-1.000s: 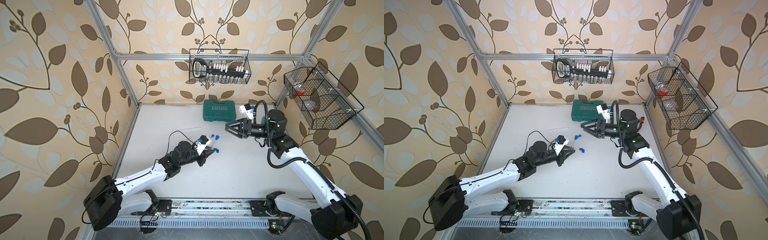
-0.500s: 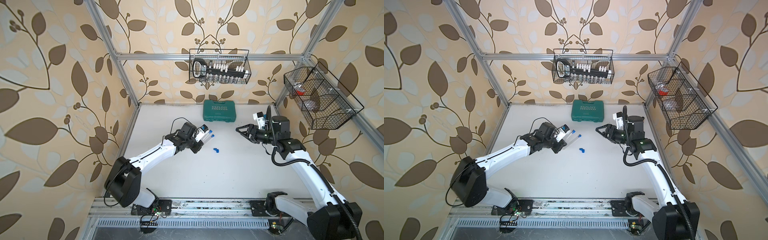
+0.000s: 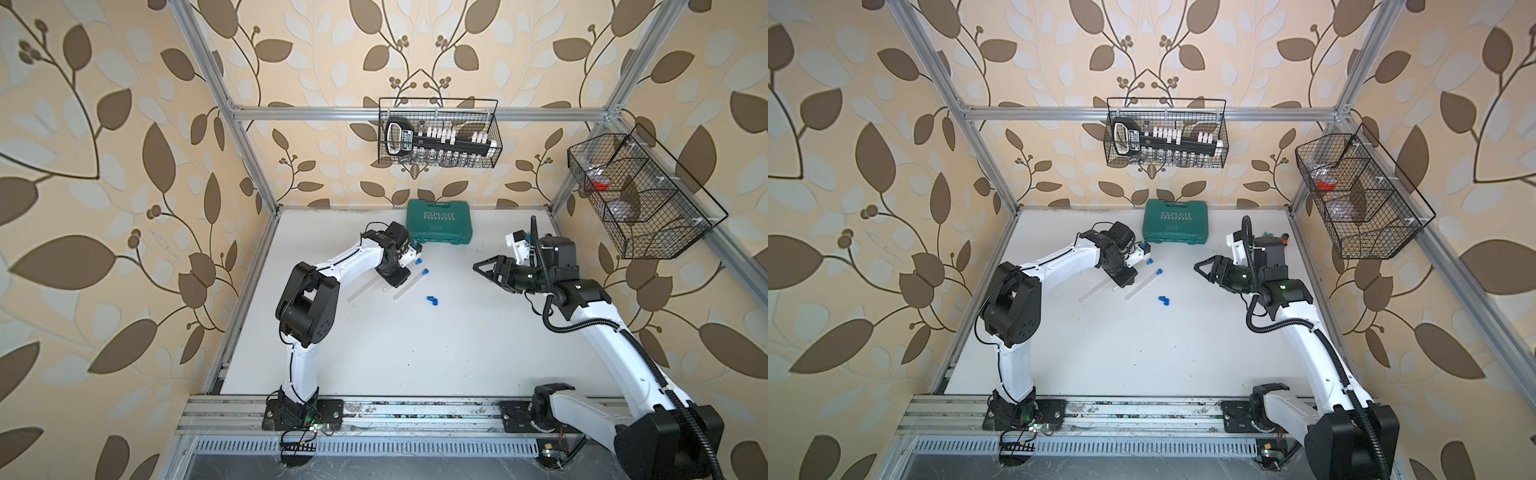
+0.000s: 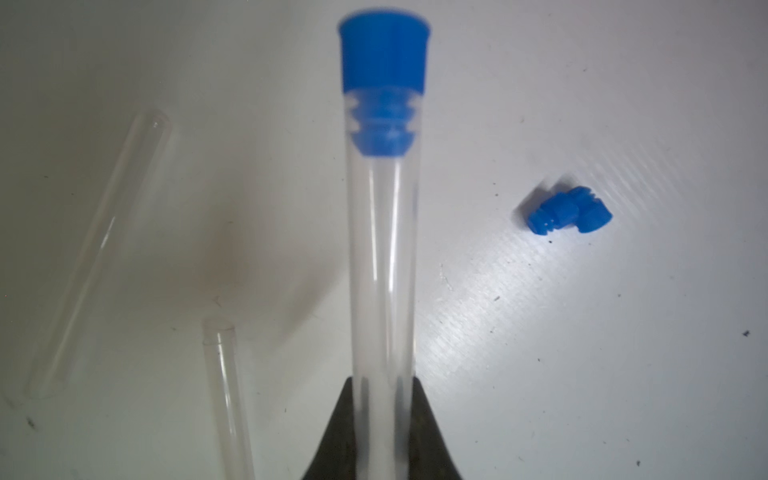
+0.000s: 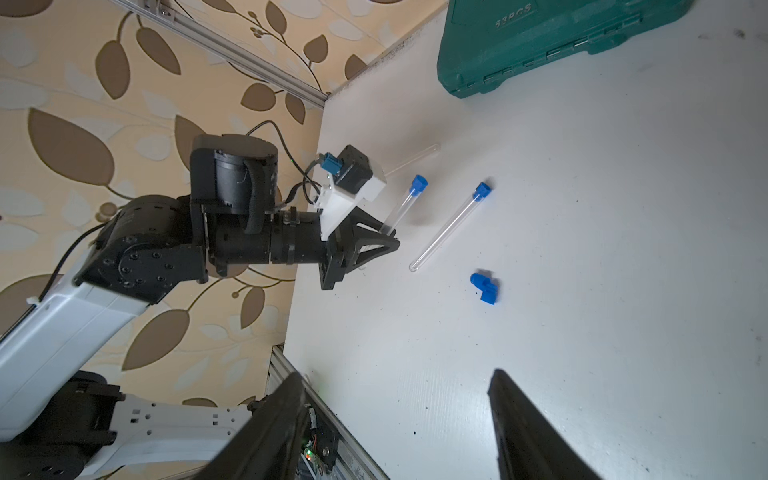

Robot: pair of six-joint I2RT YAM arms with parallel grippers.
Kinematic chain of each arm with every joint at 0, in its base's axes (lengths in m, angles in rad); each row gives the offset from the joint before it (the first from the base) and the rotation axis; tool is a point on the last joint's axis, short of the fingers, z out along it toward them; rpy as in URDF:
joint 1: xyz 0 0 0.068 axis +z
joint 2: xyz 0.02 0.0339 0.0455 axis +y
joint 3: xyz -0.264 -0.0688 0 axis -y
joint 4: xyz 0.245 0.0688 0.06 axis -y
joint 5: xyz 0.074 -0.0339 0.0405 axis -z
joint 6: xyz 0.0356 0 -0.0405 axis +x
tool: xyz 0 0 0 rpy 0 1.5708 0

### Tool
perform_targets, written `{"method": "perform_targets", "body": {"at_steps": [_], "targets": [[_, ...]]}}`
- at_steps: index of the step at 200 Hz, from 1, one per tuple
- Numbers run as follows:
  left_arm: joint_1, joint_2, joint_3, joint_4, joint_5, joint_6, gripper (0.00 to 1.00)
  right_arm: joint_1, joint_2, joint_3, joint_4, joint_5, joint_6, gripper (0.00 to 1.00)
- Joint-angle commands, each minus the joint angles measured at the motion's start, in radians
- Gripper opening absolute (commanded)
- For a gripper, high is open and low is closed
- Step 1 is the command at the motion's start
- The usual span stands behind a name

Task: Insert stoppers into test tubes
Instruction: Place the test tube at the center of the board.

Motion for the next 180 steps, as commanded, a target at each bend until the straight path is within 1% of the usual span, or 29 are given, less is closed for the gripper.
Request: {"method": "perform_targets", "body": {"at_steps": [1,63,102,164,180], "targets": [[0.014,0.053,0.082,-0.098,-0.020,0.023,0.00,-0.006,-0.017,-0.015,-0.018,0.016,-0.024,0.68],[0.022,0.164,0.187,-0.136,-0.034,0.026,0.00,-0.007,-0.002,-0.018,-0.018,0.016,-0.028,0.68],[0.022,0.190,0.191,-0.105,-0.050,0.014,0.01,-0.007,0.001,-0.023,-0.015,0.011,-0.029,0.68],[0.022,0.218,0.181,-0.028,-0.059,-0.024,0.04,-0.006,0.004,-0.026,-0.016,0.003,-0.028,0.67],[0.022,0.223,0.181,-0.015,-0.062,-0.030,0.06,-0.006,0.005,-0.026,-0.017,0.001,-0.028,0.67]]}}
